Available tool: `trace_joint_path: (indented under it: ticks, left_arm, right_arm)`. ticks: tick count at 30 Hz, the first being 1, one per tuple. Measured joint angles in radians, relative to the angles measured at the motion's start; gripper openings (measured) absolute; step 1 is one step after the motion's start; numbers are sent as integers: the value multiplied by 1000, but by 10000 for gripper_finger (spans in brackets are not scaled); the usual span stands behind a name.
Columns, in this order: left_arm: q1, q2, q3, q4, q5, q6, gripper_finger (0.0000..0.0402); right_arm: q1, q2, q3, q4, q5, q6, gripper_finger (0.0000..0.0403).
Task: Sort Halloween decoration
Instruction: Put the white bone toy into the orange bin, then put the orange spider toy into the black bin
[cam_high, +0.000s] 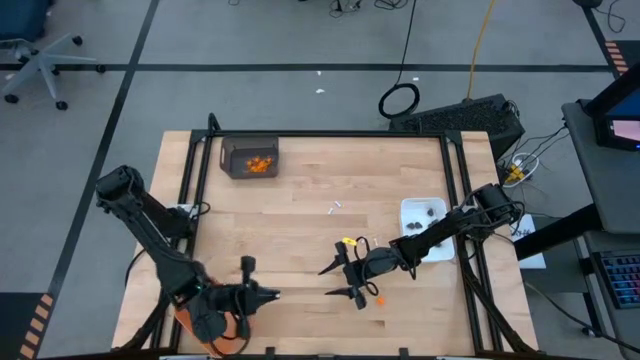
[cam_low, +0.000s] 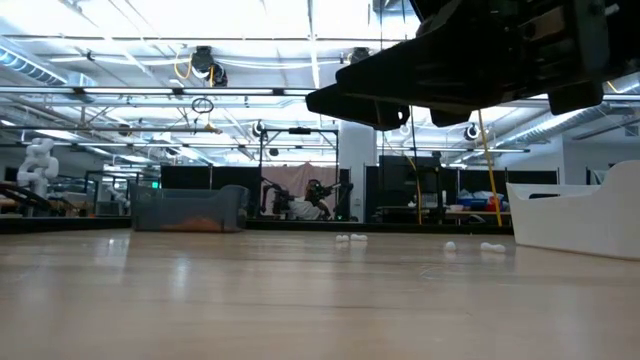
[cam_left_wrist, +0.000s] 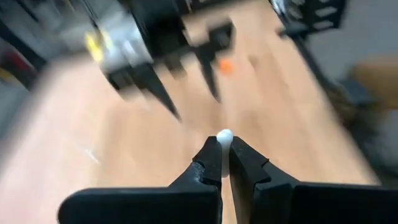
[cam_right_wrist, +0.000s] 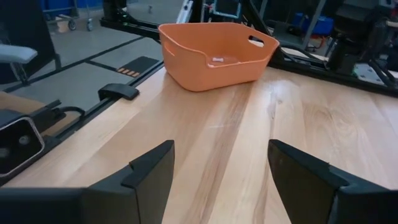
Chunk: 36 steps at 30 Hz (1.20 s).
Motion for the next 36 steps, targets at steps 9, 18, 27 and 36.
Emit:
trace_joint_path:
  ticks: [9,18,27,36]
  left_arm:
    - [-85,-13,45,-374,473,-630,6]
    - [-193,-13,35,-543,539,-829,6]
    - [-225,27,35,-562,537,-860,46]
    - [-220,47,35,-620,538,-864,105]
  right_arm:
    - [0,0,0,0,23,72,242]
    - [3,0,0,-2,25,213,242]
    - [21,-28,18,-156,125,277,242]
    - [80,-109,121,-542,159,290,242]
